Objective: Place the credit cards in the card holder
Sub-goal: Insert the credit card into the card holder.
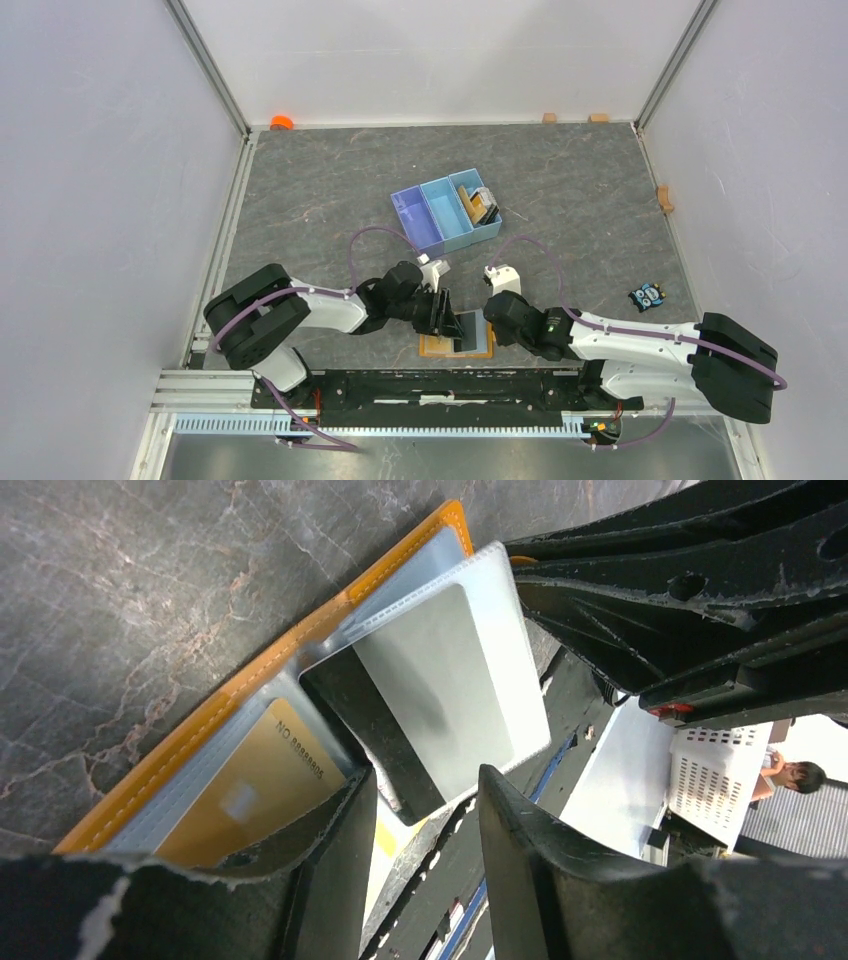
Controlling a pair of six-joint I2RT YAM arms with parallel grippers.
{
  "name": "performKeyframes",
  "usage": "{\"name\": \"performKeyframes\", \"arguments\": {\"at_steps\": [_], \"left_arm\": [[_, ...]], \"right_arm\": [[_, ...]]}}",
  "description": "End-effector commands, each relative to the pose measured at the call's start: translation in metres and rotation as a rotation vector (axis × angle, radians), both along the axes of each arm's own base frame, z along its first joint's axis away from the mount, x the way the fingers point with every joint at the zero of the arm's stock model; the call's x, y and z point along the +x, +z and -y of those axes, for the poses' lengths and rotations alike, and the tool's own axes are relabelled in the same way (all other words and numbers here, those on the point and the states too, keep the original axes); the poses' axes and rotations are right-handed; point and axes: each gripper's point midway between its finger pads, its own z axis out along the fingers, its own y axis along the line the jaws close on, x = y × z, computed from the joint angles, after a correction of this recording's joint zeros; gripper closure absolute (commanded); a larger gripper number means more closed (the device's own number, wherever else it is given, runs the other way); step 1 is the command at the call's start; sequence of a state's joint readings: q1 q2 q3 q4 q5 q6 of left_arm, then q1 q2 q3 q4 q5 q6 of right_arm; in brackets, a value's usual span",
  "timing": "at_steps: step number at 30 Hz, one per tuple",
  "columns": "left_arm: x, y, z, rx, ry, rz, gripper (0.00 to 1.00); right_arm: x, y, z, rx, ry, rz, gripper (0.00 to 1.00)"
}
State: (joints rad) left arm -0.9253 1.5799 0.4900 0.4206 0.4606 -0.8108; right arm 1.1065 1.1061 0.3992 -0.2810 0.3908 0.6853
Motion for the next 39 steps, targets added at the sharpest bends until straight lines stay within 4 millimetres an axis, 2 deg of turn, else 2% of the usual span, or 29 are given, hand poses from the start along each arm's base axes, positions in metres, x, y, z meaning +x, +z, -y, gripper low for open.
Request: {"name": "performKeyframes", "arguments": {"at_steps": [1,8,19,24,28,33,36,39], "left_arm": [[0.01,0.003,0.008,0.0,0.036,0.023,0.51],[0.013,0.02,0.018,-0.061,0.042,0.051,0.5],[0.006,0.028,0.035,-0.145,0.015,0.033,0.51],[0.005,0.035,0.032,-0.148,0.006,0.061,0.49],[0.005,0.047,0.017,-0.106,0.009,0.122,0.44],[0.009,0.05,-0.021,0.045,0.07,0.198,0.33],[0.015,0.044,-0.045,0.122,0.122,0.208,0.29],[0.014,0.029,-0.067,0.189,0.156,0.172,0.29]], "right_arm": [[-0.008,-0.013,0.008,-0.024,-0.007,-0.029,1.0],[-0.009,-0.014,0.009,-0.023,-0.011,-0.031,1.0],[-0.01,-0.016,0.008,-0.015,-0.017,-0.036,1.0],[-0.008,-0.011,0.011,-0.007,-0.036,-0.024,1.0],[-0.004,0.003,0.012,0.019,-0.06,0.006,0.85],[-0.006,0.02,0.003,0.119,-0.046,0.019,0.66],[-0.009,0.028,-0.005,0.18,-0.035,0.015,0.62],[-0.012,0.036,-0.017,0.254,-0.004,0.007,0.6]]}}
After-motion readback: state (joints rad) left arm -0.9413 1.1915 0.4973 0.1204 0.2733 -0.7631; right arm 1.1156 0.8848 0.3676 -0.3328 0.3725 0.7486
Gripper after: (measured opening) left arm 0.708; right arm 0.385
